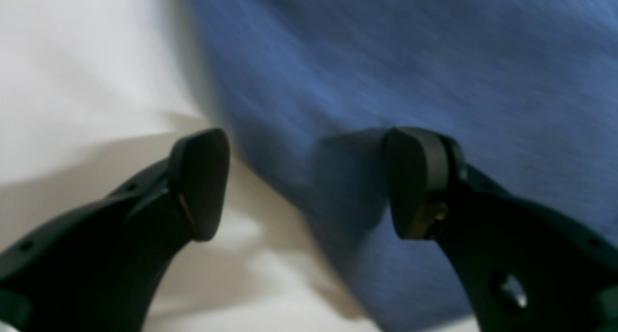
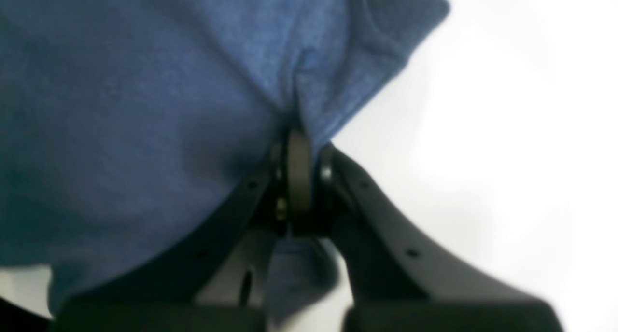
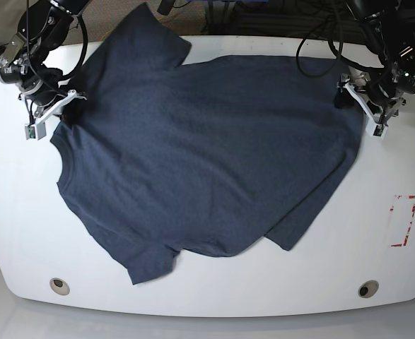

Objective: Fold the T-shirt properly
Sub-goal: 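Pinch the shirt's side edges below the sleeves with both grippers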

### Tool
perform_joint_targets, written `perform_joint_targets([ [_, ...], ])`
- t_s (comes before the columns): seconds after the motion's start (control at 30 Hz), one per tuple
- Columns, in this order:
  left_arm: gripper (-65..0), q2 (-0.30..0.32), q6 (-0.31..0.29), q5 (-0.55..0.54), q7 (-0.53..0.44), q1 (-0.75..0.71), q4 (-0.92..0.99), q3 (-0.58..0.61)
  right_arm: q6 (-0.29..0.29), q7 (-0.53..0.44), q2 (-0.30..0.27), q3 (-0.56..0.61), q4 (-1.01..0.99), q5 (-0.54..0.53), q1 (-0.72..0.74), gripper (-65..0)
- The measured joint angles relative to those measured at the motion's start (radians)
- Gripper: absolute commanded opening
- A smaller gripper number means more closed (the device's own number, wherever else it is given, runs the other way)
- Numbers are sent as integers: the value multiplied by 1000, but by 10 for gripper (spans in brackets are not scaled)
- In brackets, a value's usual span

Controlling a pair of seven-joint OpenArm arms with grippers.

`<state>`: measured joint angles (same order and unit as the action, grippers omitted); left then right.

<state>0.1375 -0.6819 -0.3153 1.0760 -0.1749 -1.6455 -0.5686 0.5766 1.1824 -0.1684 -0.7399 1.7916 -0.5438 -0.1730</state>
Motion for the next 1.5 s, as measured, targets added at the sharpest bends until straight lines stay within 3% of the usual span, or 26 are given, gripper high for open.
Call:
perform_joint_targets([
  [0.07, -382, 1, 0, -2, -4, 1, -2, 30, 0, -2, -19, -1, 1, -3, 10, -650],
  [0.17, -443, 1, 0, -6, -2, 10, -3, 70, 0, -3, -32, 2, 1, -10, 17, -650],
  [0.3, -383, -1, 0, -4, 24, 47, -8, 96, 0, 0, -44, 2, 1, -6, 27, -650],
  [0.47, -210, 0, -5, -11, 106, 54, -72, 92, 33, 1, -50, 1, 1, -9, 34, -650],
  [0.57, -157, 0, -8, -3, 111, 34, -159, 84, 34, -1, -47, 1, 1, -10, 39, -650],
  [1.07, -157, 10, -12, -2, 105, -31, -148, -15, 45, 0, -40, 1, 1, -10, 37, -650],
  [1.5, -157, 9, -12, -14, 19, -12, -31, 114, 45, -1, -40, 2, 1, -8, 31, -650],
])
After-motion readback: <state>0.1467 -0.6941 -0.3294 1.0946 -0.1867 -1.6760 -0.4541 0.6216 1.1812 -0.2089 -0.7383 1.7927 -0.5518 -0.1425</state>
